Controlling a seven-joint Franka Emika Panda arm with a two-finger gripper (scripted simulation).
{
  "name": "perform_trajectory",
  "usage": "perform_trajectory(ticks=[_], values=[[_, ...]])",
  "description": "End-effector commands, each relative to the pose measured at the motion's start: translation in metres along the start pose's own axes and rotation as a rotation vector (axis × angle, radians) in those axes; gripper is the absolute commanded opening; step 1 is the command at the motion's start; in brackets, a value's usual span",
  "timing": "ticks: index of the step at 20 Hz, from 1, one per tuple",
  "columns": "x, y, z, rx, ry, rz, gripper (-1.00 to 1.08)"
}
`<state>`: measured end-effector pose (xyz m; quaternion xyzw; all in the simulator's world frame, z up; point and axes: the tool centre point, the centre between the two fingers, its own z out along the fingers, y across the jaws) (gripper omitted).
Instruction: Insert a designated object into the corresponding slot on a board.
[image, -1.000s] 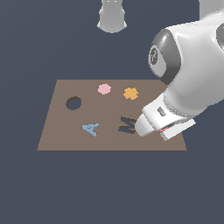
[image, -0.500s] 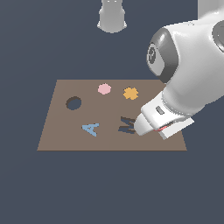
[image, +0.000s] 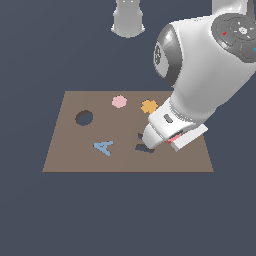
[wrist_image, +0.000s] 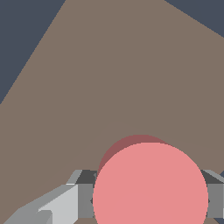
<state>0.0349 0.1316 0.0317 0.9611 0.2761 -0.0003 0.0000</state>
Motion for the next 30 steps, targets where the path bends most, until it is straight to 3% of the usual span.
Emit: perform_trajectory(ticks=[1,9,20,30], values=[[-0.013,0.007,-0.001,0.0,0.0,-0.031,-1.0],[-0.068,0.038,-0.003,0.0,0.0,-0.166,-1.0],[-0.141,0.103,-0.005,0.0,0.0,-0.375,-1.0],[-0.186,0.163,-0.008,0.0,-0.001,-0.531,-1.0]])
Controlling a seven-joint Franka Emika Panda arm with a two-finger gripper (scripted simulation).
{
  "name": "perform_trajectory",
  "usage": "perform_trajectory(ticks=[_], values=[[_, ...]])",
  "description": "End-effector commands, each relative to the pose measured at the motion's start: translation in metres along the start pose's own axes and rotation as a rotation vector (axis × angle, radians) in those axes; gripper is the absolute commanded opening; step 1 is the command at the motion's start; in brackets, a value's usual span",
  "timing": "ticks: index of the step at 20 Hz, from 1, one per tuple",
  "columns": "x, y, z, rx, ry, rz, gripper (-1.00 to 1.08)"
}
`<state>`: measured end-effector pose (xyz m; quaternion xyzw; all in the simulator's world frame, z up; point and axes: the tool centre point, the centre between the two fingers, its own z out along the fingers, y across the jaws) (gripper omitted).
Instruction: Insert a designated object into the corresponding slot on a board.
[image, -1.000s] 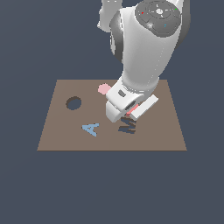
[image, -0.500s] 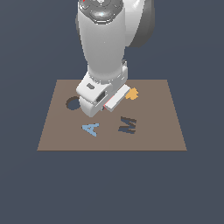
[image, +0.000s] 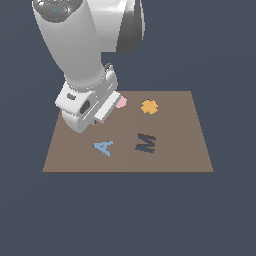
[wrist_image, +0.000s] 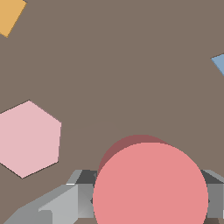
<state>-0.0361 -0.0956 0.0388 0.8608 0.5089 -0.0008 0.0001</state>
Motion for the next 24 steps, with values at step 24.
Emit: perform_trajectory(ticks=[24], values=[[-0.046,0.032,0.005,0.0,0.0,-0.12,-1.0]])
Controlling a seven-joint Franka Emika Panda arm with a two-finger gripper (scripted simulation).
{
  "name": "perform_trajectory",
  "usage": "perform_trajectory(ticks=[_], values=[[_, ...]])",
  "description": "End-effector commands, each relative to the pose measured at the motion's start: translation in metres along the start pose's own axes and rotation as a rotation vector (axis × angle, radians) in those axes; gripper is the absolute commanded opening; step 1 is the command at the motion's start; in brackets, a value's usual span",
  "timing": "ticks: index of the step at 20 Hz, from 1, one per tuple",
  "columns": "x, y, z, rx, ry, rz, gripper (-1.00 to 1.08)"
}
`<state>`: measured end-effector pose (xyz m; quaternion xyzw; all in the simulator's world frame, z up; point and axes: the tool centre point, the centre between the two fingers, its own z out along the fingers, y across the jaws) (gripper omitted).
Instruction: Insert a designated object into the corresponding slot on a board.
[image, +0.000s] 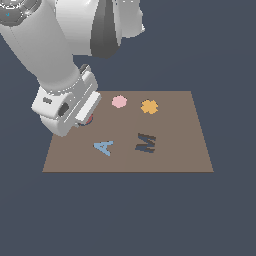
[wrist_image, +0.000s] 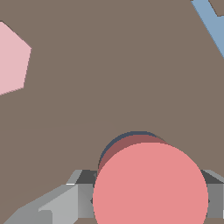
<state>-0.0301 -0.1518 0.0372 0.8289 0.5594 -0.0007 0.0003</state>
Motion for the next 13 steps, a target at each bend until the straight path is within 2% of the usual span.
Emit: perform_trajectory(ticks=[1,3,4,13], values=[[0.0006,-0.0002,0.0049,0.0,-0.001,-0.001,-1.0],[0.0006,-0.0002,0.0065,0.0,-0.001,-0.001,-1.0],[0.0006,-0.0002,0.0065,0.0,-0.001,-0.001,1.0],[0.0006,-0.0002,0.0065,0.0,-0.001,-0.001,1.0]])
